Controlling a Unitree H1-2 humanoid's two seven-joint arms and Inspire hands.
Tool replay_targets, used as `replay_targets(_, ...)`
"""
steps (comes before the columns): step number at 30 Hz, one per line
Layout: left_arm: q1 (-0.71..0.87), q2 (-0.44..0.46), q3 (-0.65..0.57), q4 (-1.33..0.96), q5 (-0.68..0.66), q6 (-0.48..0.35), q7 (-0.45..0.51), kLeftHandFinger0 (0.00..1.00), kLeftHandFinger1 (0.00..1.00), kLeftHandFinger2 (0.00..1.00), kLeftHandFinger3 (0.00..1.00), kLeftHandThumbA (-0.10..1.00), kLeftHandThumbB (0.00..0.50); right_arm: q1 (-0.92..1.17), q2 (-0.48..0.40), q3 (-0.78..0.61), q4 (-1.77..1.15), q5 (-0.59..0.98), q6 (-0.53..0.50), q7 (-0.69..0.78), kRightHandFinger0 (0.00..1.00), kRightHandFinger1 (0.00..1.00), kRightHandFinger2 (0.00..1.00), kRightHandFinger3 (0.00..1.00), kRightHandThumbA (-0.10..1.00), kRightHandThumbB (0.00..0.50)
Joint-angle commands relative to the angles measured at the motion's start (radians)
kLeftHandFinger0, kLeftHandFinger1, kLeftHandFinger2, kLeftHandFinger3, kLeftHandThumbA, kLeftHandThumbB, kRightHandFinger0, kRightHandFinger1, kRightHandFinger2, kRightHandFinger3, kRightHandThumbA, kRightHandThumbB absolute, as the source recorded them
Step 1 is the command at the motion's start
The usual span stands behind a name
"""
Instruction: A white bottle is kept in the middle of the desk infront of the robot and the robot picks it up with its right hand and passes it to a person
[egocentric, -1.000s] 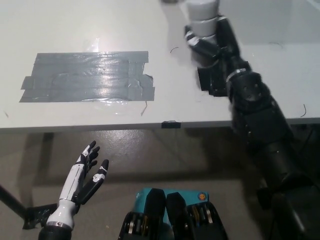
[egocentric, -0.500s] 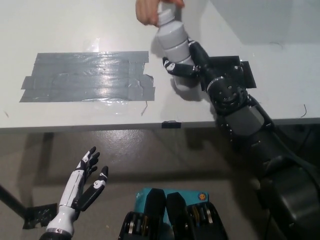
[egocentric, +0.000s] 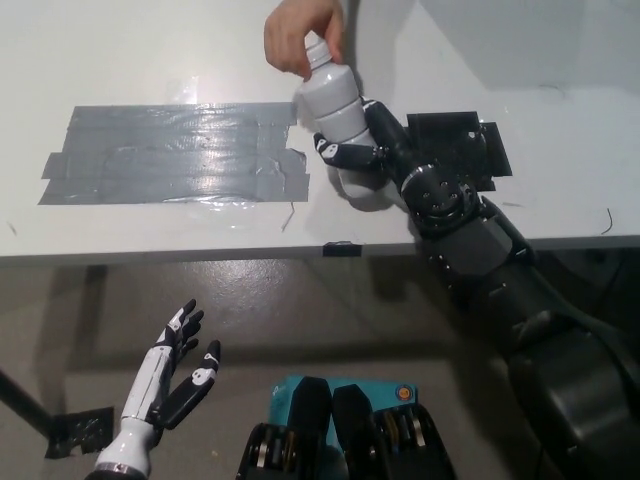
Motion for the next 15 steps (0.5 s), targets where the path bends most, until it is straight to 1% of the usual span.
replay_targets(1,-0.001,0.005,-0.004,-0.027,0.002,-0.022,-0.003,1.0,1.0,1.0,1.0,0.53,0.046,-0.064,0.006,0.001,-0.012,-0.013,-0.03,-0.024,0.6,1.0,1.0,1.0,0.13,0.262)
replay_targets(2,0.001,0.006,-0.006,-0.03,0.007,-0.02,-0.003,1.0,1.0,1.0,1.0,0.52,0.045,-0.063,0.005,-0.005,-0.01,-0.003,-0.027,-0.005,0.88,1.0,1.0,1.0,0.35,0.326)
replay_targets(3,0.007,0.005,-0.007,-0.031,0.007,-0.019,-0.003,1.0,1.0,1.0,1.0,0.51,0.04,-0.057,0.002,-0.016,-0.009,0.021,-0.033,0.061,1.0,1.0,1.0,1.0,0.49,0.409)
replay_targets(4,0.011,0.005,-0.008,-0.032,0.007,-0.019,-0.003,1.0,1.0,1.0,1.0,0.51,0.042,-0.054,0.001,-0.021,-0.008,0.03,-0.035,0.088,1.0,1.0,1.0,1.0,0.52,0.444)
replay_targets(5,0.012,0.006,-0.008,-0.032,0.004,-0.02,-0.004,1.0,1.0,1.0,1.0,0.49,0.039,-0.049,-0.006,-0.025,-0.006,0.041,-0.055,0.139,1.0,1.0,1.0,1.0,0.62,0.487)
replay_targets(6,0.014,0.006,-0.009,-0.031,0.004,-0.021,-0.004,1.0,1.0,1.0,1.0,0.49,0.038,-0.043,-0.009,-0.021,-0.007,0.037,-0.068,0.149,1.0,1.0,1.0,1.0,0.64,0.497)
replay_targets(7,0.019,0.009,-0.012,-0.035,0.013,-0.018,-0.001,1.0,1.0,1.0,1.0,0.48,0.029,-0.03,-0.013,-0.009,-0.018,0.015,-0.085,0.126,1.0,1.0,1.0,1.0,0.72,0.5)
replay_targets(8,0.021,0.007,-0.011,-0.034,0.009,-0.016,-0.001,1.0,1.0,1.0,1.0,0.46,0.03,-0.02,-0.015,-0.007,-0.032,0.009,-0.094,0.11,1.0,1.0,1.0,1.0,0.74,0.5)
replay_targets(11,0.027,0.006,-0.009,-0.038,0.002,-0.014,-0.001,1.0,1.0,1.0,1.0,0.45,0.038,0.005,-0.018,-0.011,-0.071,0.008,-0.11,0.099,1.0,1.0,1.0,1.0,0.79,0.5)
replay_targets(12,0.027,0.006,-0.009,-0.039,0.002,-0.013,0.0,1.0,1.0,1.0,1.0,0.43,0.033,0.011,-0.019,-0.009,-0.087,0.005,-0.108,0.096,1.0,1.0,1.0,1.0,0.81,0.5)
replay_targets(14,0.032,0.005,-0.008,-0.046,0.005,-0.005,0.003,1.0,1.0,1.0,1.0,0.41,0.046,0.042,-0.027,-0.007,-0.156,-0.003,-0.106,0.088,1.0,1.0,1.0,1.0,0.84,0.498)
replay_targets(15,0.031,0.005,-0.008,-0.045,0.005,-0.007,0.004,1.0,1.0,1.0,1.0,0.42,0.056,0.059,-0.035,-0.007,-0.195,-0.005,-0.107,0.09,1.0,1.0,1.0,1.0,0.86,0.5)
